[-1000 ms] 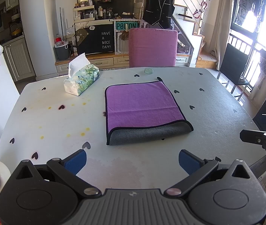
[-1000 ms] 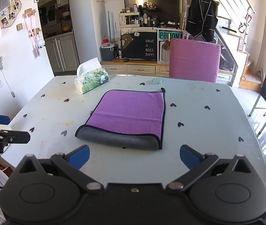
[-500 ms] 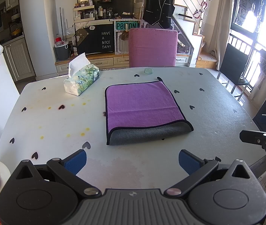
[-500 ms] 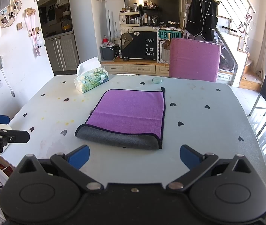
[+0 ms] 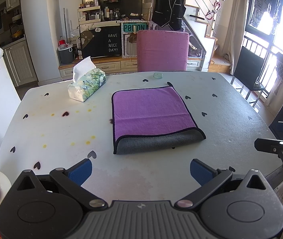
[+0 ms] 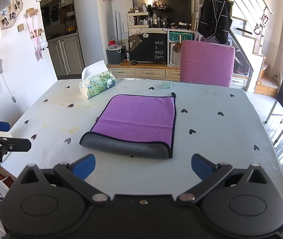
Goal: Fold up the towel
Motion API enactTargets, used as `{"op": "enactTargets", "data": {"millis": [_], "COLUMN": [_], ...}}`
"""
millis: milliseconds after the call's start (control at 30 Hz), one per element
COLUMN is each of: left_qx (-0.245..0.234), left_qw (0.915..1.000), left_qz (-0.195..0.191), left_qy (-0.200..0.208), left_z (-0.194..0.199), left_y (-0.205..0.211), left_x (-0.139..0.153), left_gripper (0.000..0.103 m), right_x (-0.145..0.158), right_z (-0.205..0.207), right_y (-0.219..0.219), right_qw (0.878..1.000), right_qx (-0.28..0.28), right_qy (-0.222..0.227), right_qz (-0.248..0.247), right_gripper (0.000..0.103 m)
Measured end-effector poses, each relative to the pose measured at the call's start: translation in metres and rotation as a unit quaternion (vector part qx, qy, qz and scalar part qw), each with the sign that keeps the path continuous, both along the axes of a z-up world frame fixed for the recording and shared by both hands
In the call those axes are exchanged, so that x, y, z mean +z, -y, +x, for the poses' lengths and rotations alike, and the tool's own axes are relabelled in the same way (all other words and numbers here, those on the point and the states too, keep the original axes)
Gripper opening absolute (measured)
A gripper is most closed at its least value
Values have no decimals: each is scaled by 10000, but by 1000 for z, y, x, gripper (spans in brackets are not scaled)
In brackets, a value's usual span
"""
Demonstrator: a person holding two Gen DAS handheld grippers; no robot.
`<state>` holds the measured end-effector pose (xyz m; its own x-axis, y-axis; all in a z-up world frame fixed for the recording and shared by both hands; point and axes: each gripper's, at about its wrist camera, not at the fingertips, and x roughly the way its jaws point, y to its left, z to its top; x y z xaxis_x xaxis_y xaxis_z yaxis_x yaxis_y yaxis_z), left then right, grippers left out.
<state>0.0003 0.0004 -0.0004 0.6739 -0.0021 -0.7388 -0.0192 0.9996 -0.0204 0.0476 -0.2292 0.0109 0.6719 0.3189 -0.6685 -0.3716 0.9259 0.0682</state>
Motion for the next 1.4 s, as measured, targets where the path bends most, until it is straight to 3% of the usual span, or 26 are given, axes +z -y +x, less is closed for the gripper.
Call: {"op": "enactTargets", "data": {"millis": [1400], "left_qx": [-1], "left_qw": [10000], "left_qz": [49], "left_qy": [44], "left_z": [0], "left_y": [2], "left_x": [4], "left_gripper": [103], "right_x": [-3], "right_z": [2], "right_y": [-1], "right_qw": [10000], "right_qx": [-23], "right_qy": [0], "right_qz": [0], "right_gripper": [102]}}
